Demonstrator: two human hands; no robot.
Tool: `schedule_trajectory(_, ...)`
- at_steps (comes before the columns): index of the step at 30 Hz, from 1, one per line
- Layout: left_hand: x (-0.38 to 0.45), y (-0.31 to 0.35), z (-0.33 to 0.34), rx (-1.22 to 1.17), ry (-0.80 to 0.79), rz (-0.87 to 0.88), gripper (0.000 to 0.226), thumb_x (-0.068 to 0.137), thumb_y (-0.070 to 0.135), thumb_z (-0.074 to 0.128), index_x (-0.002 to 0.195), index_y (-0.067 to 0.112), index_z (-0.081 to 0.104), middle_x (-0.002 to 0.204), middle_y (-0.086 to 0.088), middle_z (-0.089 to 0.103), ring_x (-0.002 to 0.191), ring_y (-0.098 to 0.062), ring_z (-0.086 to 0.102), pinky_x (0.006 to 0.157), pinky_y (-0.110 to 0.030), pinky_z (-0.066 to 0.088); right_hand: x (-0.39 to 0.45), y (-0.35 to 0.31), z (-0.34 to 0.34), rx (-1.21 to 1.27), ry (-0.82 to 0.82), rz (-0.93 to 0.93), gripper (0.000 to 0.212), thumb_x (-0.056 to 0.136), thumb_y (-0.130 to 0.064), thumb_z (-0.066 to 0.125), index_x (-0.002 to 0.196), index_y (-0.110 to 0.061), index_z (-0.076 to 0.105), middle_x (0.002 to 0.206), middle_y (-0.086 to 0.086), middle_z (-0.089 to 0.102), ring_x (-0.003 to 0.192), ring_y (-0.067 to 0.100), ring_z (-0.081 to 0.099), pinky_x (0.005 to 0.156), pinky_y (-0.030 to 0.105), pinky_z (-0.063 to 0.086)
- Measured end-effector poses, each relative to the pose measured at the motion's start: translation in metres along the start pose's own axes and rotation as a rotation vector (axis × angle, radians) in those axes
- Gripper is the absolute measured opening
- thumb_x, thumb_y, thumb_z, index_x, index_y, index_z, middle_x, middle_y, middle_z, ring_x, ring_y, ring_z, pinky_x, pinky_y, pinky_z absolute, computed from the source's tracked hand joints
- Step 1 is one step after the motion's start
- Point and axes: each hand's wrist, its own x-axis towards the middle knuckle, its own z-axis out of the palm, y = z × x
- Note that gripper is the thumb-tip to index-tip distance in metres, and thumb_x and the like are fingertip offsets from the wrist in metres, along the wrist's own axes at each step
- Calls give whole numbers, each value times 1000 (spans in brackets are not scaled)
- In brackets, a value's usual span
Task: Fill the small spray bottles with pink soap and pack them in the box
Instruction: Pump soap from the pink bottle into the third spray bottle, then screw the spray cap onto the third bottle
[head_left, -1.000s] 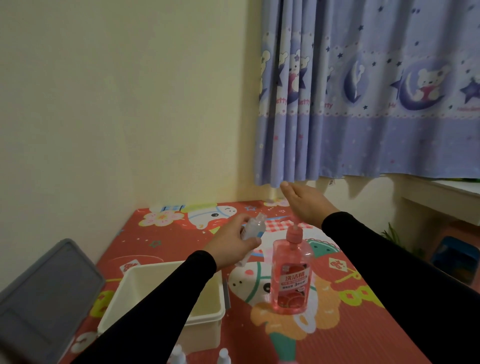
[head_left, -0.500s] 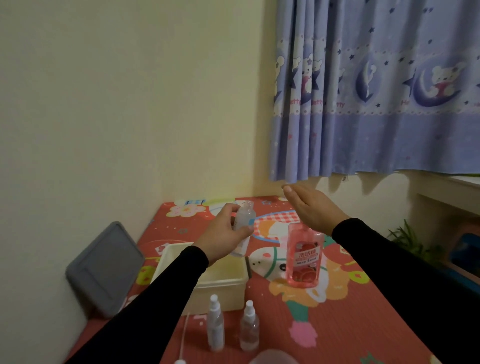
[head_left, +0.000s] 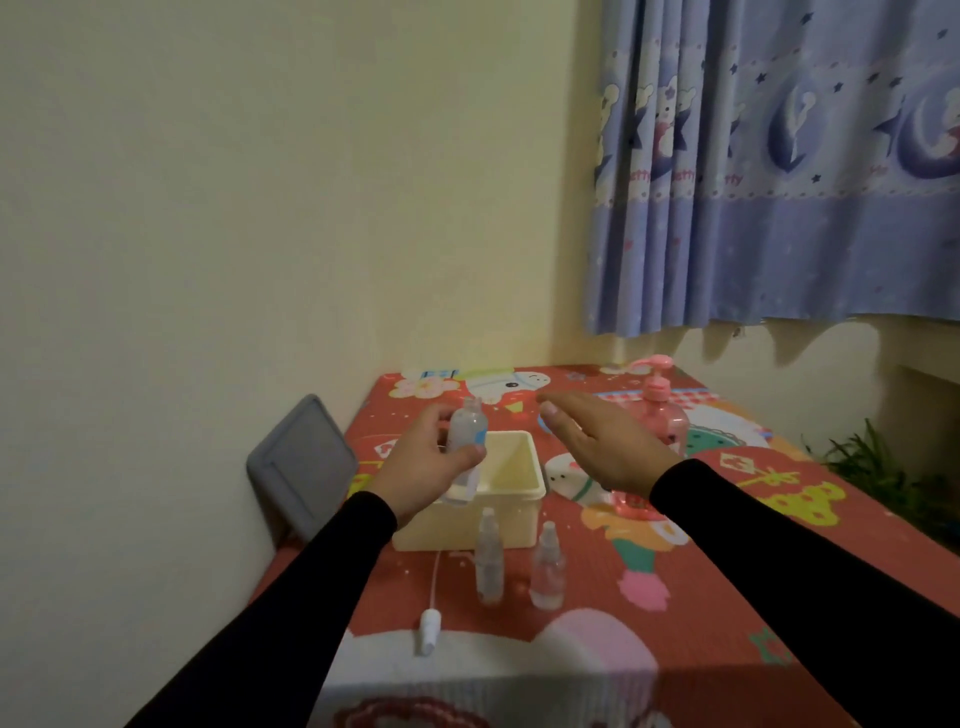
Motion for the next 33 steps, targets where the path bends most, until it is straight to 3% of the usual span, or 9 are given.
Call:
schedule_trajectory(4,-18,-17,-15,20,34,-36,45,83,29,74,120,23,48,114,-7,65,99,-21,65,79,-37,55,-8,-17,29,-10,-60,-52,49,101,-46,30,143,-23,44,146,-4,46,135,12,39,102,19,26)
schedule_trajectory(8,-36,-32,-27,13,96,-65,59,65,43,77,115,27,51,110,-7,67,99,-25,66,89,-47,54,-14,-36,57,40,-112,-100,48,101,-47,33,140,-24,47,142,-5,50,128,11,46,103,23,35)
schedule_trajectory(13,-50,-45,-43,-3,153,-84,45,83,18,75,119,24,48,118,-8,63,104,-24,64,90,-40,54,-21,-51,88,44,-216,-153,48,100,-50,34,140,-27,46,134,-5,54,115,8,53,96,22,41)
schedule_trajectory(18,-61,-57,-56,56,195,-95,48,84,21,74,123,19,47,116,-4,64,102,-20,64,88,-35,54,-26,-59,123,-31,-316,-212,43,100,-44,39,138,-27,48,134,-2,57,118,15,54,96,26,39)
schedule_trajectory(25,-74,-63,-66,86,219,-127,48,82,25,75,121,24,46,113,1,62,98,-14,63,72,-21,50,-24,-53,163,-202,-530,-384,48,90,-12,47,137,-22,51,134,4,55,122,23,50,101,36,42)
schedule_trajectory(33,-76,-76,-73,74,225,-160,51,79,25,77,121,23,49,115,-3,64,100,-21,65,83,-36,56,-20,-49,175,-309,-618,-608,51,87,-3,50,134,-23,55,140,0,52,131,20,44,107,41,38)
